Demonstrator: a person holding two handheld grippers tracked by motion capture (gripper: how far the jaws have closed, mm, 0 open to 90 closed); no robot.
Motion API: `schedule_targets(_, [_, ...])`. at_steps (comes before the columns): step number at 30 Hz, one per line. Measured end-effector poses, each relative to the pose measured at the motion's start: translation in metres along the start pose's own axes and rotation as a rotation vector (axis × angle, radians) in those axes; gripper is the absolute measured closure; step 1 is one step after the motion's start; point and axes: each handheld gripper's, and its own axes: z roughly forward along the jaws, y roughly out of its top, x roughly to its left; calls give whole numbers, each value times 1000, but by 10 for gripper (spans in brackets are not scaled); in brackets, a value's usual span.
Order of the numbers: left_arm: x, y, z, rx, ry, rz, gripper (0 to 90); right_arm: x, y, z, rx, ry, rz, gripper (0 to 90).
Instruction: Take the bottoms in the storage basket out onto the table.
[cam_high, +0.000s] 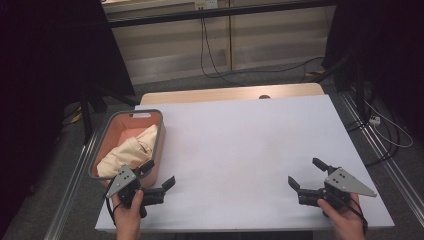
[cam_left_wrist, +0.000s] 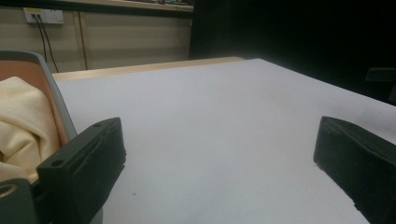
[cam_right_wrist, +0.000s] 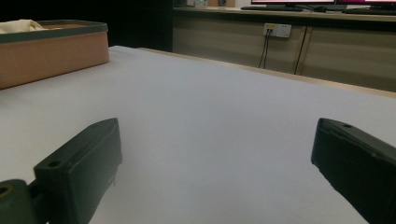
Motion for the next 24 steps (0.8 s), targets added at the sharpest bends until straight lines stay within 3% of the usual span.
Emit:
schedule_targets(17, [0,5,1,4,-1,-4,24,-1,1,-3,-9,-4,5,19])
schedule_targets(24, [-1,18,3,-16,-9,9,23,-3,0,-5,-10,-15,13,16])
